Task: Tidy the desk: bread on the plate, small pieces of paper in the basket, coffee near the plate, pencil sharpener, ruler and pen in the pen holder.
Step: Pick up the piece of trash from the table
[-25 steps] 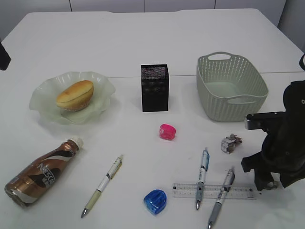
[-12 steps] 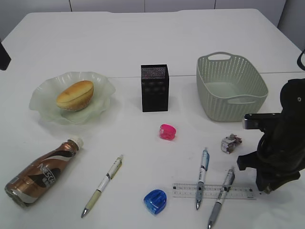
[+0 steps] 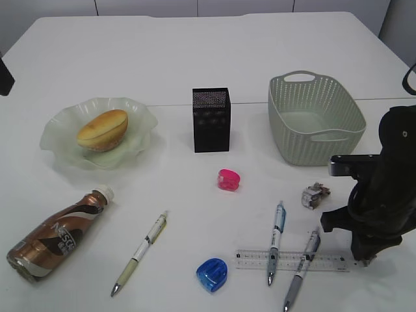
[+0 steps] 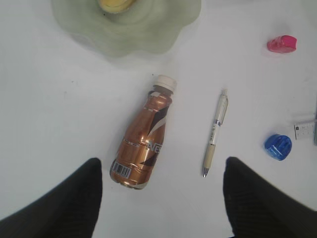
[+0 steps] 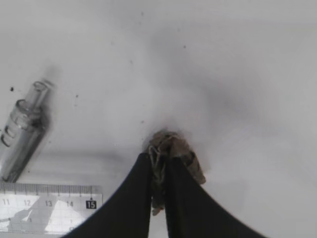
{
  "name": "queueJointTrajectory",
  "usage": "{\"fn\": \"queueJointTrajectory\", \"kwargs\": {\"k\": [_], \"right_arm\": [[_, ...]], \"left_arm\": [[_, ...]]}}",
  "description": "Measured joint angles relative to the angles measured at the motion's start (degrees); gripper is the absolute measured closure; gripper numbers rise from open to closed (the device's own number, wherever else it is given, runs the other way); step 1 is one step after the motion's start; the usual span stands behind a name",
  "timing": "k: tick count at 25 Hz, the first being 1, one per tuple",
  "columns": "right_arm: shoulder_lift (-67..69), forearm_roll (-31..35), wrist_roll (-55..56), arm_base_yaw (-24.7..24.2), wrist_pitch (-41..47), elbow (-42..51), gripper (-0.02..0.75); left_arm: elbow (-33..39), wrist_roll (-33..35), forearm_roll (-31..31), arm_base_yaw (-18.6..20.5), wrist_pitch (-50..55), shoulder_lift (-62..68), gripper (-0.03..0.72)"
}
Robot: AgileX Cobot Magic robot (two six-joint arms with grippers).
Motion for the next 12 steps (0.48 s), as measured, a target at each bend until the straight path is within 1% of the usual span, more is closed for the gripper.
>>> {"fn": "queueJointTrajectory", "kwargs": {"k": [8,12], "right_arm": [[0.0,-0.2,0.0,0.0,0.4,0.0,0.669],[-0.7,-0.9,0.0,0.0,2.6,0.0,0.673]], "left_arm": [[0.0,0.0,0.0,0.0,0.0,0.0,0.137],[0.0,0.0,0.0,0.0,0.0,0.0,0.138]]}}
